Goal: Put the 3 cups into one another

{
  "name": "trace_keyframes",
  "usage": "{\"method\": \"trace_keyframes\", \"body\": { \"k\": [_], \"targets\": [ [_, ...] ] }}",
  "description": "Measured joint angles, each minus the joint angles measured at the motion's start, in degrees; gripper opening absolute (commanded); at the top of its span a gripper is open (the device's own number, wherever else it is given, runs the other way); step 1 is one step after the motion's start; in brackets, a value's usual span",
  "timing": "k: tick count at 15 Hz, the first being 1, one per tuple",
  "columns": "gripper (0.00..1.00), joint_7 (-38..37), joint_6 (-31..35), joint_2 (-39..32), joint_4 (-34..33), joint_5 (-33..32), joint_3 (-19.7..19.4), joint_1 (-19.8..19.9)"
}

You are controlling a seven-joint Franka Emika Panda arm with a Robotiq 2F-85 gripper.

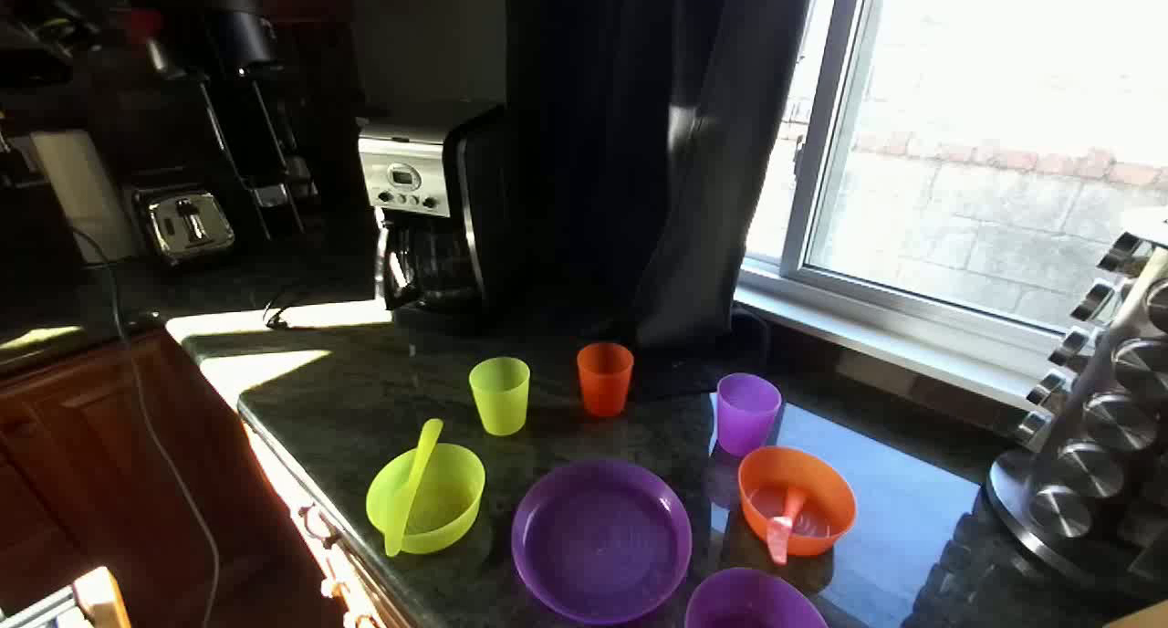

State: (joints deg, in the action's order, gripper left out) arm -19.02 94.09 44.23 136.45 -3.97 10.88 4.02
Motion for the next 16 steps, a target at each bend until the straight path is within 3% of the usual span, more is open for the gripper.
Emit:
{"method": "trace_keyframes", "body": {
  "k": [9, 16],
  "targets": [
    [1.0, -1.36, 0.89, -0.3, -0.02, 0.0, -0.41, 0.24],
    [1.0, -0.75, 13.5, -8.23, 0.01, 2.52, -6.07, 1.34]
  ]
}}
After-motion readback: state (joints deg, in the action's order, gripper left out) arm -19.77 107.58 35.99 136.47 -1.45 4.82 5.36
